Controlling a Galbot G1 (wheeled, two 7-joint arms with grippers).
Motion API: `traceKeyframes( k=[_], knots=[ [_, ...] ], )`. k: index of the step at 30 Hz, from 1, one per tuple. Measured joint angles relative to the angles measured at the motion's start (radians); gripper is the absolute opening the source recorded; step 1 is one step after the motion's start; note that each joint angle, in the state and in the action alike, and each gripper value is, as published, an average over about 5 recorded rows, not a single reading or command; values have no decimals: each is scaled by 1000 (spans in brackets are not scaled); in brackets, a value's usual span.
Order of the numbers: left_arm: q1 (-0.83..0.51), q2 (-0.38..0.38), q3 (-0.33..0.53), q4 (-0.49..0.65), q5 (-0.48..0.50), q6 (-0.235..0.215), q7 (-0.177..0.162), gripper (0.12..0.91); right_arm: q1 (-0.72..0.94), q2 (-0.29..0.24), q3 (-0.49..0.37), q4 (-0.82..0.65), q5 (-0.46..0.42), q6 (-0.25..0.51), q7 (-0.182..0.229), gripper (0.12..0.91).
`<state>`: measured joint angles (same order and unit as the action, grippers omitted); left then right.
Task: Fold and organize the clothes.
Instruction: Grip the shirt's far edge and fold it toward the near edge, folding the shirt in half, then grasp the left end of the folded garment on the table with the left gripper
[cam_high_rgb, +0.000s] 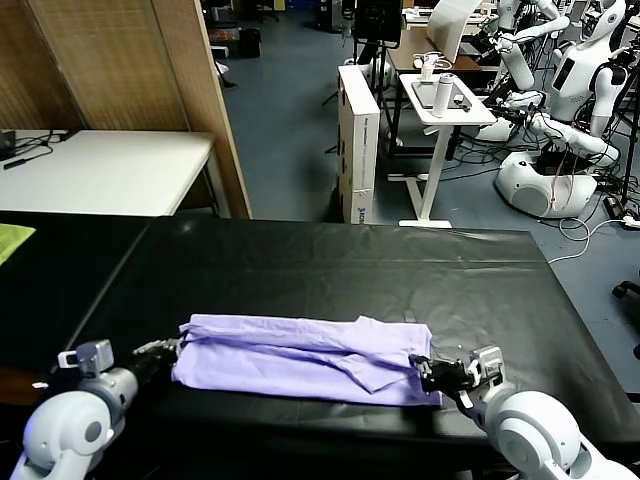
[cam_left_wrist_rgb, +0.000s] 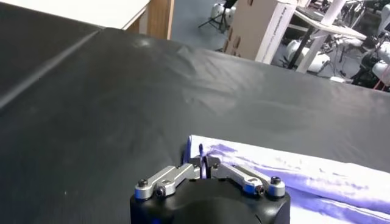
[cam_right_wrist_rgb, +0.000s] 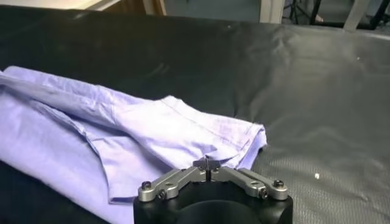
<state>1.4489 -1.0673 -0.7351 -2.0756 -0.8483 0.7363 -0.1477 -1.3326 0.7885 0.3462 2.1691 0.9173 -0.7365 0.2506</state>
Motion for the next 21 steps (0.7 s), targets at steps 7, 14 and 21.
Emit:
traceKeyframes(
  k=[7, 14, 21],
  knots=[
    [38, -27, -36, -48, 2, 0, -15, 486, 1, -8, 7, 12, 6, 0, 5, 674],
    [113, -62, -93, -108, 7, 0, -15, 865, -11, -12, 52, 41, 33, 0, 6, 902],
    [122, -65, -153, -130, 6, 0, -35, 906, 29, 28, 85, 10, 25, 0, -1, 907]
  ],
)
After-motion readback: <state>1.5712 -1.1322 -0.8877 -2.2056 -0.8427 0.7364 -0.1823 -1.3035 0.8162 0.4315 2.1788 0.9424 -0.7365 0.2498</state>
